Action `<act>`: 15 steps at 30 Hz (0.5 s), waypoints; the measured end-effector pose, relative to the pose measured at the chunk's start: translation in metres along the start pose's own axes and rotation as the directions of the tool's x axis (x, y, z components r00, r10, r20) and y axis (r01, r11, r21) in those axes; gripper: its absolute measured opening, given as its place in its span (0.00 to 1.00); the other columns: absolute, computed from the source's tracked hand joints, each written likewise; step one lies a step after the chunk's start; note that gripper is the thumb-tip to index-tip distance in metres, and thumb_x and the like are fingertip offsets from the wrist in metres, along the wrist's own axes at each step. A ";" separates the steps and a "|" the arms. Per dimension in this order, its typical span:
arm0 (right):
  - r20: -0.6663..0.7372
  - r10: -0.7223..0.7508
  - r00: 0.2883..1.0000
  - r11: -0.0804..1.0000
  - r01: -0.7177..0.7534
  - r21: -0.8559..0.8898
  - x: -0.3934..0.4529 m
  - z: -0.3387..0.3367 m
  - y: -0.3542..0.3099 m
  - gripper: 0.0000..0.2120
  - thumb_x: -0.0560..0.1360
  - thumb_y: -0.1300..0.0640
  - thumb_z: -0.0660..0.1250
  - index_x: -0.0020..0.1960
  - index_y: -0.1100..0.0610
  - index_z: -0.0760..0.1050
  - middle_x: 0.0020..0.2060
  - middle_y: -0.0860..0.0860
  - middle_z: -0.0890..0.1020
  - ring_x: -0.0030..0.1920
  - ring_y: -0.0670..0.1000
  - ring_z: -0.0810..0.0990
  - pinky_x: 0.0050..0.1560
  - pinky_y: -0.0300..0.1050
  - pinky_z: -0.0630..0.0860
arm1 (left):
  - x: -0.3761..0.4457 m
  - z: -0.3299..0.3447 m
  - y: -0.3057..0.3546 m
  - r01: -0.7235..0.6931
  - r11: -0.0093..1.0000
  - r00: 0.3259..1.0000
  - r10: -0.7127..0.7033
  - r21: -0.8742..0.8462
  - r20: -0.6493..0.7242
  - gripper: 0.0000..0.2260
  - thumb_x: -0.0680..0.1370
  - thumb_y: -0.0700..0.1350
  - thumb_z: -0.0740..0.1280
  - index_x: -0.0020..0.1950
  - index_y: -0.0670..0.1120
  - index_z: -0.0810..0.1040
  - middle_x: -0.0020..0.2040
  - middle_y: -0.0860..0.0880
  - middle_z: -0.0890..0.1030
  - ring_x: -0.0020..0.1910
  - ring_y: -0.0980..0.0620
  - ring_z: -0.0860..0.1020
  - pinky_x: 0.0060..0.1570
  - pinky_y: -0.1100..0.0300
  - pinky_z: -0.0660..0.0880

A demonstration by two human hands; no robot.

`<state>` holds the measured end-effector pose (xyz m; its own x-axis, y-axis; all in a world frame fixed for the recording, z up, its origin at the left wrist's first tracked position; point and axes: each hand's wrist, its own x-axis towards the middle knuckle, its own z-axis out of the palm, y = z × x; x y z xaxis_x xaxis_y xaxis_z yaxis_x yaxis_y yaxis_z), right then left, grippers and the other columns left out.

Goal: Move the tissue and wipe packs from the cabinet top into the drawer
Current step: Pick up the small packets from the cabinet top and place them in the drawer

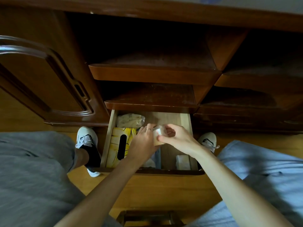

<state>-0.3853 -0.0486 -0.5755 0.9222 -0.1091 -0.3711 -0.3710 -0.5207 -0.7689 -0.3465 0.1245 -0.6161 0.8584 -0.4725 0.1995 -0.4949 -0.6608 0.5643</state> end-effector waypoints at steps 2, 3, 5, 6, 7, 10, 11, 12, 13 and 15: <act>-0.010 0.026 1.000 0.999 -0.026 0.034 0.003 -0.003 0.005 0.32 0.66 0.38 0.73 0.68 0.42 0.73 0.58 0.40 0.80 0.57 0.40 0.78 0.50 0.37 0.75 | -0.002 0.000 -0.004 0.018 0.996 0.997 -0.011 -0.088 0.074 0.34 0.69 0.52 0.80 0.70 0.46 0.69 0.58 0.49 0.80 0.55 0.53 0.78 0.46 0.64 0.74; -0.026 0.043 0.999 0.997 -0.041 0.071 0.004 -0.005 0.008 0.31 0.68 0.39 0.72 0.70 0.43 0.73 0.59 0.42 0.79 0.58 0.41 0.77 0.51 0.38 0.76 | -0.001 -0.002 -0.006 0.060 0.985 0.990 -0.038 -0.160 0.133 0.36 0.68 0.54 0.80 0.72 0.49 0.68 0.59 0.52 0.78 0.56 0.56 0.77 0.48 0.64 0.75; -0.040 0.081 0.996 0.983 -0.073 0.170 0.005 -0.010 0.013 0.28 0.71 0.41 0.72 0.70 0.43 0.72 0.61 0.44 0.78 0.59 0.43 0.77 0.57 0.43 0.79 | 0.003 -0.005 -0.009 0.132 0.958 0.973 -0.076 -0.255 0.218 0.36 0.70 0.57 0.78 0.74 0.55 0.67 0.62 0.55 0.76 0.59 0.57 0.75 0.52 0.61 0.78; -0.031 0.105 0.994 0.972 -0.096 0.215 0.004 -0.011 0.014 0.26 0.72 0.41 0.72 0.68 0.42 0.72 0.60 0.45 0.78 0.59 0.44 0.77 0.58 0.44 0.80 | 0.004 -0.006 -0.011 0.141 0.951 0.969 -0.077 -0.275 0.233 0.35 0.71 0.57 0.77 0.74 0.56 0.67 0.63 0.56 0.76 0.60 0.57 0.75 0.52 0.58 0.80; -0.012 0.122 0.992 0.963 -0.116 0.245 0.002 -0.011 0.016 0.24 0.73 0.41 0.72 0.67 0.42 0.73 0.60 0.45 0.79 0.59 0.43 0.78 0.58 0.43 0.80 | 0.004 -0.007 -0.012 0.133 0.949 0.970 -0.066 -0.286 0.233 0.33 0.72 0.57 0.77 0.74 0.56 0.68 0.63 0.55 0.77 0.61 0.56 0.76 0.52 0.55 0.81; 0.062 0.136 0.989 0.948 -0.148 0.282 -0.003 -0.002 0.016 0.20 0.77 0.40 0.69 0.66 0.41 0.71 0.58 0.39 0.78 0.60 0.40 0.76 0.57 0.36 0.74 | 0.002 -0.006 -0.014 0.049 0.962 0.985 -0.003 -0.269 0.171 0.30 0.73 0.54 0.77 0.73 0.52 0.71 0.62 0.53 0.80 0.60 0.55 0.79 0.51 0.52 0.82; 0.088 0.131 0.987 0.945 -0.151 0.291 -0.004 0.002 0.016 0.24 0.78 0.41 0.68 0.72 0.42 0.70 0.59 0.39 0.78 0.63 0.41 0.75 0.61 0.38 0.72 | 0.000 -0.004 -0.014 0.017 0.972 0.990 0.016 -0.236 0.138 0.29 0.73 0.55 0.76 0.72 0.52 0.72 0.61 0.53 0.81 0.59 0.55 0.79 0.50 0.53 0.83; 0.116 0.121 0.986 0.945 -0.150 0.291 -0.005 0.003 0.016 0.26 0.79 0.42 0.67 0.75 0.45 0.68 0.62 0.41 0.77 0.66 0.43 0.74 0.65 0.40 0.70 | -0.002 -0.003 -0.013 0.006 0.979 0.993 0.017 -0.203 0.114 0.29 0.73 0.55 0.76 0.72 0.52 0.73 0.61 0.52 0.82 0.58 0.54 0.80 0.50 0.53 0.82; 0.144 0.108 0.984 0.948 -0.146 0.283 -0.004 0.004 0.016 0.28 0.81 0.43 0.65 0.78 0.47 0.66 0.67 0.44 0.76 0.68 0.44 0.72 0.67 0.40 0.68 | -0.003 -0.002 -0.011 0.015 0.983 0.995 0.002 -0.185 0.096 0.28 0.73 0.54 0.76 0.71 0.51 0.73 0.60 0.52 0.82 0.57 0.54 0.80 0.50 0.54 0.82; 0.169 0.072 0.983 0.952 -0.119 0.284 -0.005 0.003 0.013 0.29 0.83 0.48 0.64 0.81 0.48 0.60 0.73 0.46 0.70 0.72 0.45 0.68 0.70 0.42 0.67 | -0.006 0.000 -0.006 0.085 0.973 0.992 -0.062 -0.214 0.112 0.30 0.73 0.52 0.77 0.72 0.50 0.72 0.61 0.52 0.82 0.59 0.54 0.80 0.52 0.58 0.81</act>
<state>-0.3947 -0.0526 -0.5851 0.8613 -0.0018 -0.5082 -0.4934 -0.2423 -0.8354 -0.3489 0.1310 -0.6206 0.8669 -0.4932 0.0727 -0.3796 -0.5586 0.7374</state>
